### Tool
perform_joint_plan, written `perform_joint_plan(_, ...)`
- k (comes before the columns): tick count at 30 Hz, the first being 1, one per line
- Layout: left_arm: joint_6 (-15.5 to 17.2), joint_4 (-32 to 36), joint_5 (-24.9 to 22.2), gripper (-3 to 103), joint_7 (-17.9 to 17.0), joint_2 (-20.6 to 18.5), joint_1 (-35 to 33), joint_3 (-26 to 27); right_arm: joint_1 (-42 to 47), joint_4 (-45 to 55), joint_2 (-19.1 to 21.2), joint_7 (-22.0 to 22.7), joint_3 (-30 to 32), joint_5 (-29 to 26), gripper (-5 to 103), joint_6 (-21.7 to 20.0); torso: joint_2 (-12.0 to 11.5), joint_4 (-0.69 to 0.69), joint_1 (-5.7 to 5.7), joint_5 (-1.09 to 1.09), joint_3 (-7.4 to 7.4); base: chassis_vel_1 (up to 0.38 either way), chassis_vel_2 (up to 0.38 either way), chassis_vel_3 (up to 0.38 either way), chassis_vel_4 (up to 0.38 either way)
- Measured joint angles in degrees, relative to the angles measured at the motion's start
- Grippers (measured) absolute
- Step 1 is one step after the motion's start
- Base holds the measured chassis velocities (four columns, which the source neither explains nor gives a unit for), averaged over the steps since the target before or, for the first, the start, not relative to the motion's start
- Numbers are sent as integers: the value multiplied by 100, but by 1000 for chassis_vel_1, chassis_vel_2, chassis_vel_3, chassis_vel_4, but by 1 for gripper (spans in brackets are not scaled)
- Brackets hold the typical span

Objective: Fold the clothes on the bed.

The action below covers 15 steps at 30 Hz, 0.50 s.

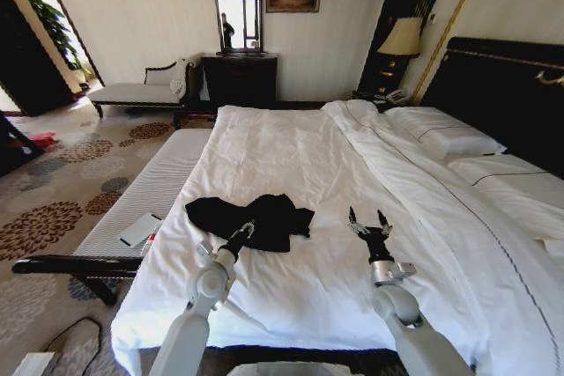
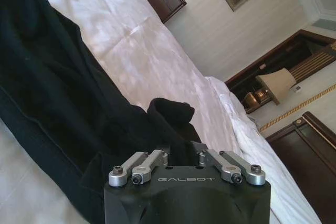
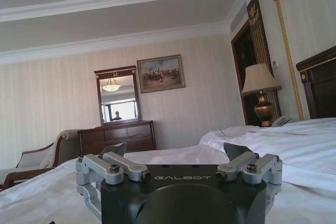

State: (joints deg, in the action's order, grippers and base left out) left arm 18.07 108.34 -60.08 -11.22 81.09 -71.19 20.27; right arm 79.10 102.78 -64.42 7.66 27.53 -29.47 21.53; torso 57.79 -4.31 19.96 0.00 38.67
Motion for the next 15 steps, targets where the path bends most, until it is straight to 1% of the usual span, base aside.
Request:
perform_joint_plan(1, -4, 11, 1, 18, 0, -8, -11, 21, -3, 0, 0, 0, -9, 2, 100, 0, 0, 0, 0, 0, 0, 0, 0, 0, 0)
perform_joint_plan(3, -5, 27, 1, 18, 0, -19, -18, 36, -4, 0, 1, 0, -12, 2, 100, 0, 0, 0, 0, 0, 0, 0, 0, 0, 0)
perform_joint_plan(4, -5, 49, 3, 7, 1, -51, -25, 69, -5, 0, 5, 1, -12, 3, 100, 0, 0, -1, 0, 0, 0, 0, 0, 0, 0)
perform_joint_plan(5, -3, 62, 13, 7, 0, -87, -27, 99, -5, -2, 8, 1, -13, 3, 100, 0, 0, 0, 0, 0, 0, 0, 0, 0, 0)
perform_joint_plan(6, 25, 74, 39, 3, -8, -183, -16, 161, -6, -2, 21, 4, -16, 3, 100, 0, 0, -1, 0, -1, 0, 0, 0, 0, 0)
perform_joint_plan(7, 76, 84, 65, 1, -26, -356, 6, 236, -9, -2, 44, 20, -32, 1, 100, 0, 0, -1, 0, -1, 0, 0, 0, 0, 0)
perform_joint_plan(8, 76, 84, 65, 1, -26, -356, 6, 236, -9, -2, 44, 20, -32, 1, 100, 0, 0, -1, 0, -1, 0, 0, 0, 0, 0)
perform_joint_plan(10, 153, 113, 82, 0, -47, -742, 42, 359, -12, 13, 111, 100, -112, -47, 100, -33, 0, -2, 0, -2, 0, 0, 0, 0, 0)
perform_joint_plan(11, 213, 158, 80, 0, -52, -1086, 58, 456, -23, 57, 177, 155, -224, -143, 100, -93, 0, 0, 0, -2, 0, 0, 0, 0, 0)
perform_joint_plan(12, 241, 186, 80, 0, -52, -1275, 59, 511, -43, 82, 214, 181, -296, -203, 100, -128, 0, -1, 0, 0, 0, 0, 0, 0, 0)
perform_joint_plan(13, 241, 186, 80, 0, -52, -1275, 59, 511, -43, 82, 214, 181, -296, -203, 100, -128, 0, -1, 0, 0, 0, 0, 0, 0, 0)
perform_joint_plan(15, 299, 285, 36, 0, -39, -1723, 44, 662, -173, 121, 313, 238, -582, -360, 100, -207, 0, 0, 0, -1, 0, 0, 0, 0, 0)
